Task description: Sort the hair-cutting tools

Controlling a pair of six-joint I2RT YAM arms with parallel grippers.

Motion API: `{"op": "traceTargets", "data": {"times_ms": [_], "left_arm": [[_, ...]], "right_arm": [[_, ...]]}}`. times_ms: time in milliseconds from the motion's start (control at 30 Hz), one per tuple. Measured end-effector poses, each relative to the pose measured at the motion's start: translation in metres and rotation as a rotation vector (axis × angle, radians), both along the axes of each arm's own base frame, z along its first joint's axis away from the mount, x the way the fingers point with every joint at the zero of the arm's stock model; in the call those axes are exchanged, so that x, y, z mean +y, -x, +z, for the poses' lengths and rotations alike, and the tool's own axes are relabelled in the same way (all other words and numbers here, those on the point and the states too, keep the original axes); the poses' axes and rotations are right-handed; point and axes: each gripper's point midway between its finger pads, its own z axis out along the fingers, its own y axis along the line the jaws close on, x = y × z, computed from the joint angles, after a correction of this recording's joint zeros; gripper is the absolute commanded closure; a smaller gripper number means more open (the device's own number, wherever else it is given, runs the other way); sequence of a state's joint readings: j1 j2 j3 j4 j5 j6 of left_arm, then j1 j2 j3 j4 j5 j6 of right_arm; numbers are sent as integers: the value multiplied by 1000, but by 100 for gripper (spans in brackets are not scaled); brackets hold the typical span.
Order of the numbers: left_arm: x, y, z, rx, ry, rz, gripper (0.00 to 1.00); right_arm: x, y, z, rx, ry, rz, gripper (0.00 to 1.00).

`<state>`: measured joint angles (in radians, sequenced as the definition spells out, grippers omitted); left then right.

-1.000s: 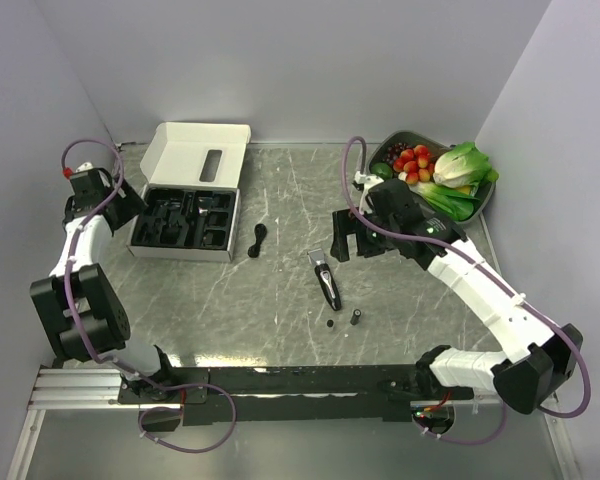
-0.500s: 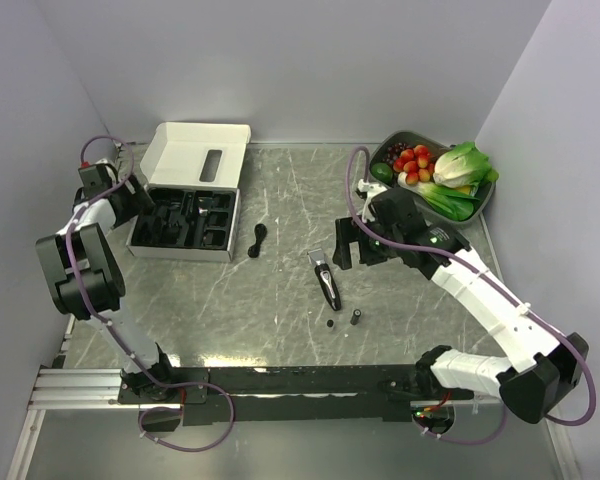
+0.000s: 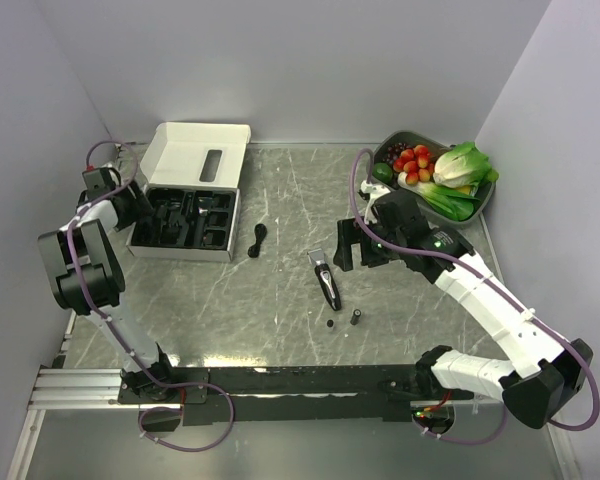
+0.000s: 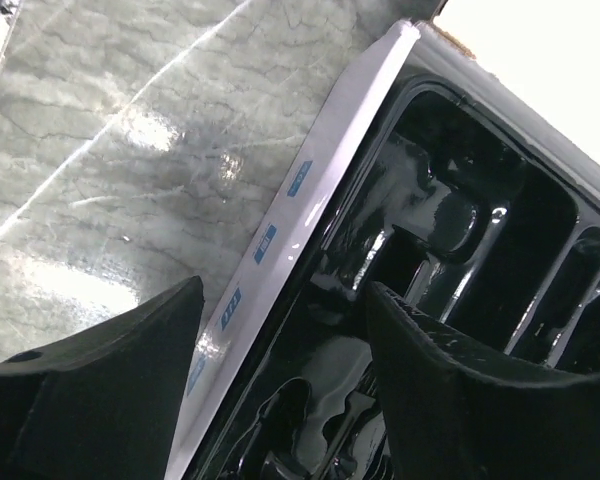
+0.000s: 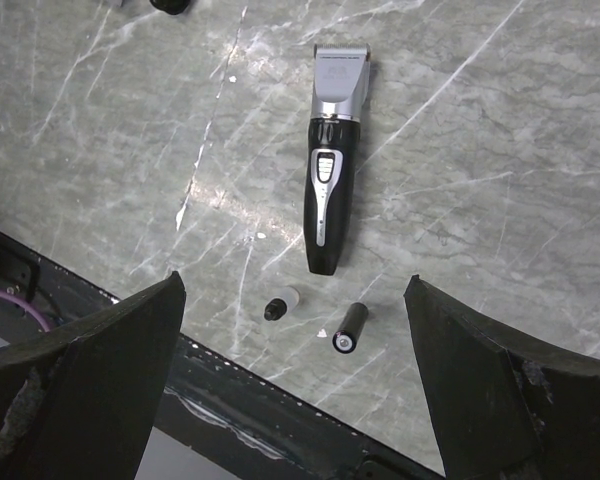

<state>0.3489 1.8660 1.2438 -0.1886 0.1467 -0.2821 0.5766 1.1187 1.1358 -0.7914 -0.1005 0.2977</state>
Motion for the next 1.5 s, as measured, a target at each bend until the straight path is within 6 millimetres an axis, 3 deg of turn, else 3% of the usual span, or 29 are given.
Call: {"op": "traceTargets", "data": {"times_ms": [233, 500, 700, 1100, 1367, 1433, 1500], "left_arm": [[-14, -3, -7, 19, -7, -30, 56], [-30, -5, -10, 6, -10, -39, 59], [-43, 7, -9, 11, 7, -15, 65], [-120, 42, -10, 32, 7, -91, 66], [-146, 84, -10, 49, 40, -100, 62], [-150, 93, -10, 58, 47, -104, 59], [-152, 100, -9, 69, 52, -100, 47]], "right_arm": [[2, 4, -10, 25, -3, 9, 0], [4, 6, -13, 32, -8, 13, 0], [4, 7, -12, 32, -16, 12, 0], [5, 9, -14, 40, -18, 18, 0], [2, 18, -46, 126, 26, 25, 0], [3, 18, -55, 154, 37, 29, 0], [5, 17, -64, 179, 52, 30, 0]]}}
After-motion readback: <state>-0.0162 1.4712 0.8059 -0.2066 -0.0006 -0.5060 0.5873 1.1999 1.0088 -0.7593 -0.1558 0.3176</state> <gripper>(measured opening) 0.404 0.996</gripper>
